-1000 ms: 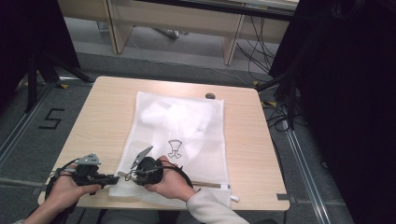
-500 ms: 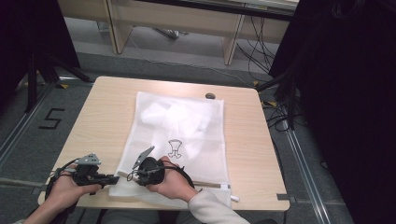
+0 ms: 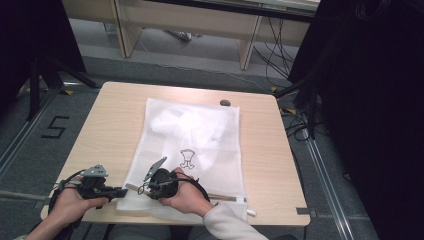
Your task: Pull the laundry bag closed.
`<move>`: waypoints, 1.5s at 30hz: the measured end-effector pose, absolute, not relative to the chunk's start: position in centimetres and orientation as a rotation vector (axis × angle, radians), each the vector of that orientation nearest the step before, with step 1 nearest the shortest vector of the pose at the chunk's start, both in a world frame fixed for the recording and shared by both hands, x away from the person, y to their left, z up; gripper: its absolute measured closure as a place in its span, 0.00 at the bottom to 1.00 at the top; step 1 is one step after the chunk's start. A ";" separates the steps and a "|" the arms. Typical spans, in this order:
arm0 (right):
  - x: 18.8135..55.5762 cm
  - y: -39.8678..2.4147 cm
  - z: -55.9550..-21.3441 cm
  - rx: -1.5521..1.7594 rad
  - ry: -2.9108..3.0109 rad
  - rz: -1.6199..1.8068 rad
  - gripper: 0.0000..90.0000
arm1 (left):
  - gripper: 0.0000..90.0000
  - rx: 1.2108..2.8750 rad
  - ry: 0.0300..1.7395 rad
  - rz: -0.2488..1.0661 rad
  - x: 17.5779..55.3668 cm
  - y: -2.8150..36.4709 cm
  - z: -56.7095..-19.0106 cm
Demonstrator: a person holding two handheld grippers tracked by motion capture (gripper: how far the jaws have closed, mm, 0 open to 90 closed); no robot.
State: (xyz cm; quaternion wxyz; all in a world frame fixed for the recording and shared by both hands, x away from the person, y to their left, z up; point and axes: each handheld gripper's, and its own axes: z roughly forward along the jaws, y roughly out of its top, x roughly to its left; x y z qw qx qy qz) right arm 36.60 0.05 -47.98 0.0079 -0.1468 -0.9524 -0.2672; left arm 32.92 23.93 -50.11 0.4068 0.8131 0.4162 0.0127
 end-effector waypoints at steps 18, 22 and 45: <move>36.6 -0.4 -47.9 -0.454 -2.988 -0.824 0.91 | 0.95 2.035 1.052 0.050 32.9 23.8 -50.3; 36.5 -0.4 -47.9 -0.471 -2.986 -0.812 0.91 | 0.95 2.051 1.050 0.036 32.9 23.9 -50.2; 36.5 -1.2 -47.7 -0.490 -2.988 -0.792 0.91 | 0.95 2.063 1.053 0.035 33.0 24.0 -50.2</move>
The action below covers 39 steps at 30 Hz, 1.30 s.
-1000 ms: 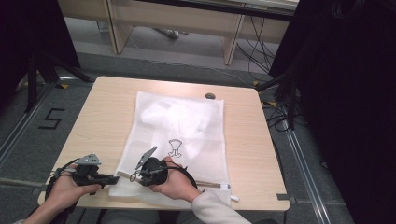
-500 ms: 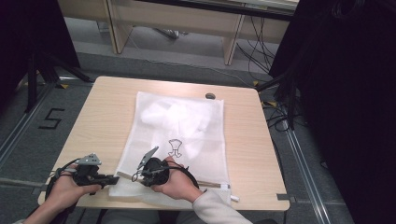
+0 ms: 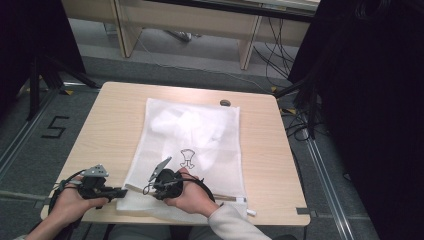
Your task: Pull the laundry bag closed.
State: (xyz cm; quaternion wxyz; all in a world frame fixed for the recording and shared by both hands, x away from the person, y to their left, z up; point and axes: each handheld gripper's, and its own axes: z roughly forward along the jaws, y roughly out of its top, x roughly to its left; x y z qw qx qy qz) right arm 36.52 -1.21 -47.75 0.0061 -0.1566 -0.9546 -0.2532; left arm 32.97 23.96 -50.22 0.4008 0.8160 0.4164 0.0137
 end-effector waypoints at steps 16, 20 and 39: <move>36.5 -1.8 -47.7 -0.497 -2.989 -0.784 0.91 | 0.95 2.065 1.058 0.038 33.0 24.0 -50.2; 36.6 -1.9 -47.7 -0.478 -2.998 -0.789 0.91 | 0.95 2.059 1.061 0.036 33.0 24.0 -50.2; 36.4 -2.5 -47.4 -0.506 -2.994 -0.785 0.91 | 0.95 2.067 1.057 0.038 33.0 24.0 -50.2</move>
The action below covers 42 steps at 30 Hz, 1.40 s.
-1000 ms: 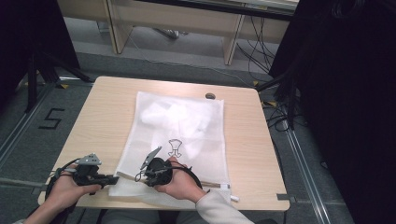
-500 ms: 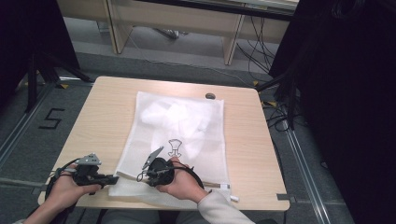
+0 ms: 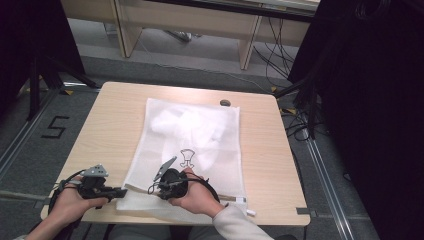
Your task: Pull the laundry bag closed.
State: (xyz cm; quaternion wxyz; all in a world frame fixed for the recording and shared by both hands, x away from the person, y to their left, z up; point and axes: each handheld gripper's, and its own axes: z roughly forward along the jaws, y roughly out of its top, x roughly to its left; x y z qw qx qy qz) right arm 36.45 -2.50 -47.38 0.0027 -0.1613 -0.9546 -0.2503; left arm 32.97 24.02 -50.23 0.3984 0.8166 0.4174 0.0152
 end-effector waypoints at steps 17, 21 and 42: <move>36.5 -3.2 -47.2 -0.499 -2.999 -0.792 0.91 | 0.95 2.063 1.059 0.038 33.0 24.0 -50.2; 36.5 -3.3 -47.1 -0.508 -3.005 -0.787 0.91 | 0.95 2.061 1.062 0.038 32.9 24.0 -50.3; 36.6 -4.0 -46.9 -0.513 -2.996 -0.788 0.91 | 0.95 2.071 1.059 0.037 33.0 24.0 -50.2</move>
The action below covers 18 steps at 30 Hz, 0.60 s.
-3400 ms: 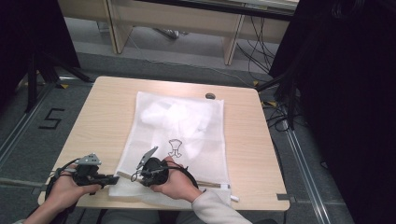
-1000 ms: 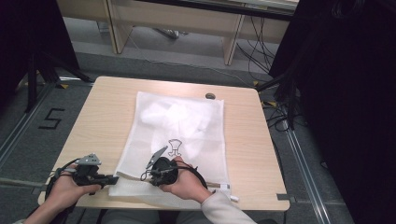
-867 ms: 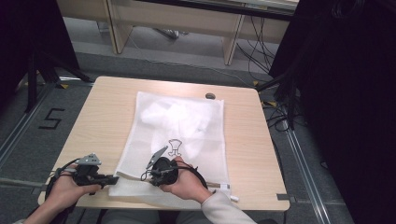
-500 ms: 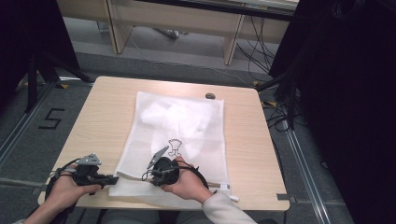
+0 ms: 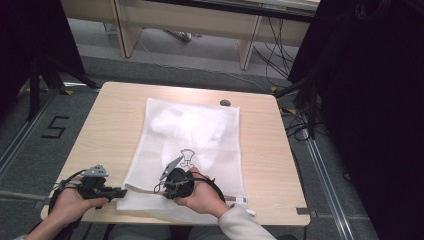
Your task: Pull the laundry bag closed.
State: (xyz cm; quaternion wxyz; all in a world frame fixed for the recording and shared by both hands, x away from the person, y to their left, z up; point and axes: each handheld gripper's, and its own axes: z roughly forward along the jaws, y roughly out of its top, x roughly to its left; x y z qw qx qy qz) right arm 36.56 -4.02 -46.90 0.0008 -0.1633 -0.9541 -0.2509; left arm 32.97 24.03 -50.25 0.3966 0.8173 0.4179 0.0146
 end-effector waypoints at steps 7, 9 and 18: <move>36.5 -4.5 -46.8 -0.537 -2.992 -0.786 0.91 | 0.95 2.068 1.058 0.036 33.0 24.0 -50.3; 36.5 -4.6 -46.7 -0.530 -2.990 -0.786 0.91 | 0.95 2.054 1.059 0.048 32.9 24.0 -50.3; 36.4 -5.0 -46.6 -0.542 -2.997 -0.786 0.91 | 0.95 2.061 1.065 0.033 33.0 24.0 -50.3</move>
